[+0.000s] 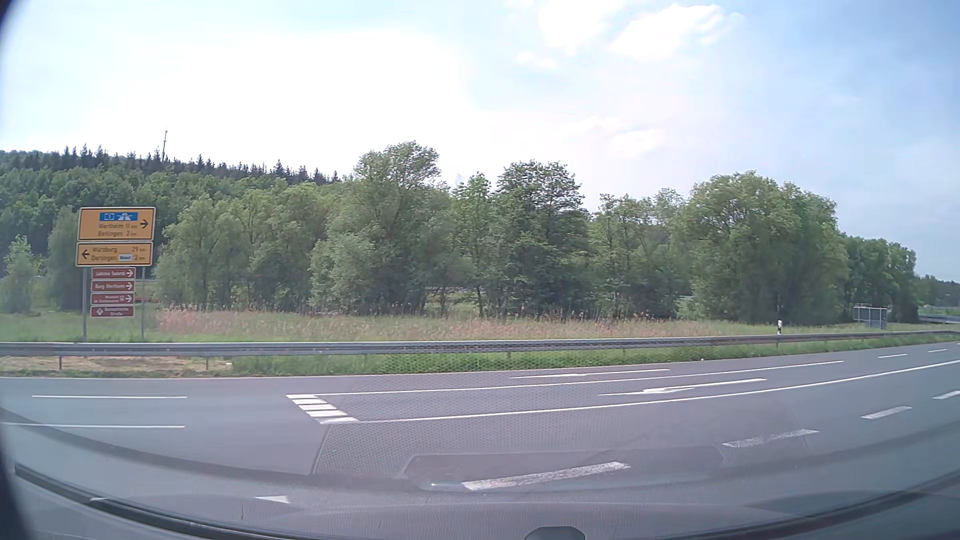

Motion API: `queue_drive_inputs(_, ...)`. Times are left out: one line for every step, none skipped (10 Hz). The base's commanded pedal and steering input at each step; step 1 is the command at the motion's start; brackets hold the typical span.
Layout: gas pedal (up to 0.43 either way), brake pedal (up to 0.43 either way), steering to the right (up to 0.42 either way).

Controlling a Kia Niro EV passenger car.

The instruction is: Follow the waypoints while adhering to traffic rules and regulations

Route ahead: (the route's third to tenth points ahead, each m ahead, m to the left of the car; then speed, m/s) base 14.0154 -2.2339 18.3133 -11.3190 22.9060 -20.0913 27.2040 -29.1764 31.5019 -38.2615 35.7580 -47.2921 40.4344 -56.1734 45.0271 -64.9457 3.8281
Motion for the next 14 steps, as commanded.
queue_drive_inputs(0.28,0.0,0.383)
queue_drive_inputs(0.311,0.0,0.407)
queue_drive_inputs(0.311,0.0,0.425)
queue_drive_inputs(0.311,0.0,0.436)
queue_drive_inputs(0.311,0.0,0.439)
queue_drive_inputs(0.319,0.0,0.434)
queue_drive_inputs(0.319,0.0,0.427)
queue_drive_inputs(0.319,0.0,0.417)
queue_drive_inputs(0.319,0.0,0.409)
queue_drive_inputs(0.319,0.0,0.4)
queue_drive_inputs(0.319,0.0,0.391)
queue_drive_inputs(0.319,0.0,0.381)
queue_drive_inputs(0.319,0.0,0.365)
queue_drive_inputs(0.319,0.0,0.35)
